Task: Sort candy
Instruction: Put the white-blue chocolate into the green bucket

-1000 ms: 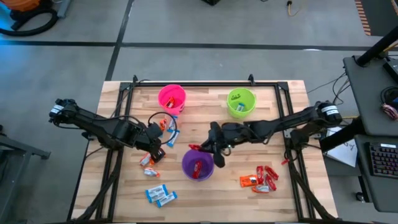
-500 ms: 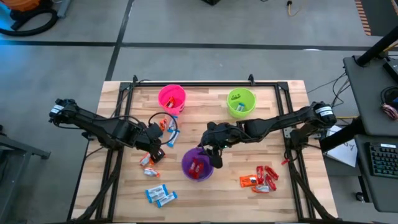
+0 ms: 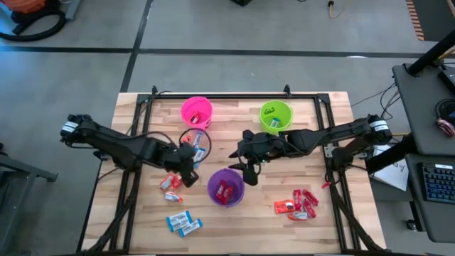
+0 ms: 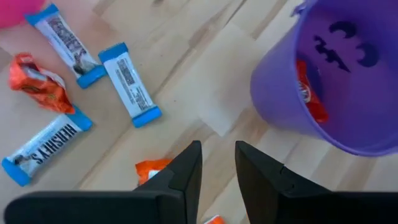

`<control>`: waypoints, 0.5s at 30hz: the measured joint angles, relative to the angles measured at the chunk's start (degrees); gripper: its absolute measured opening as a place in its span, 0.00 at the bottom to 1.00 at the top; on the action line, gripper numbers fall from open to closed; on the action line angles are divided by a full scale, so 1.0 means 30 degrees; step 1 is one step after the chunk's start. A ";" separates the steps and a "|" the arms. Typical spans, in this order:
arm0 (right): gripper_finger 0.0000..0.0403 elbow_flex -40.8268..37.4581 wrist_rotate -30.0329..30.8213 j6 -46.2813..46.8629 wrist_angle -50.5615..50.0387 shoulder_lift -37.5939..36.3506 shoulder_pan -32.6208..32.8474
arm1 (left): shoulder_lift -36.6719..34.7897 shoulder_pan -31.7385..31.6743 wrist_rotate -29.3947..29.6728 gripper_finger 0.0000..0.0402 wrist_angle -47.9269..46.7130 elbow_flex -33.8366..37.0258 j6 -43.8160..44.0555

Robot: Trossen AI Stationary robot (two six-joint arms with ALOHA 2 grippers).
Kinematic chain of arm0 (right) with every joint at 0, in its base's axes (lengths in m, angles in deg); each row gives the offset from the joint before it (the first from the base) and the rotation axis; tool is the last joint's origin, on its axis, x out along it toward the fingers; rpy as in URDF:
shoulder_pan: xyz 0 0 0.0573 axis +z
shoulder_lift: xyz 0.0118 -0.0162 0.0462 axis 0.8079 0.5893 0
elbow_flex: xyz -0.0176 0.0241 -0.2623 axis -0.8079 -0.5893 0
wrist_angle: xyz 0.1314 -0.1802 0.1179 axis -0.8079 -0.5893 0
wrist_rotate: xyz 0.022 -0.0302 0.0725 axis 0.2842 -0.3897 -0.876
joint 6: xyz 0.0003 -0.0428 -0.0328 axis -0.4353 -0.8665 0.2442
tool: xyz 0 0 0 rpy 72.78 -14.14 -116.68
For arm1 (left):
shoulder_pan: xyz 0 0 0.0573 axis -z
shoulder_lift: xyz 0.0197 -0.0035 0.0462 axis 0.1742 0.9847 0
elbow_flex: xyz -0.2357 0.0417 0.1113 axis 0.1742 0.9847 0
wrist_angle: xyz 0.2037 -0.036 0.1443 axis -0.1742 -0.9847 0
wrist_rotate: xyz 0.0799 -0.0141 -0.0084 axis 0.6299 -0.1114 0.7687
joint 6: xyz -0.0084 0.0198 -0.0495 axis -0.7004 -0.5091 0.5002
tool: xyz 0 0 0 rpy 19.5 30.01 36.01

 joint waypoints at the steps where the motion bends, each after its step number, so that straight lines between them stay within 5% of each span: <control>1: 0.43 0.0000 0.0000 0.0006 -0.0013 -0.0012 -0.0027 | 0.0152 -0.0312 -0.0283 0.19 0.0033 0.0000 -0.0288; 7: 0.43 0.0000 0.0051 0.0065 -0.0027 -0.0024 -0.0039 | 0.0283 -0.3589 -0.1384 0.09 0.0855 0.0752 -0.5067; 15: 0.43 0.0000 0.0051 0.0725 -0.0047 -0.0024 -0.0031 | -0.0138 -0.7665 -0.4194 0.01 0.4509 0.3176 -0.5987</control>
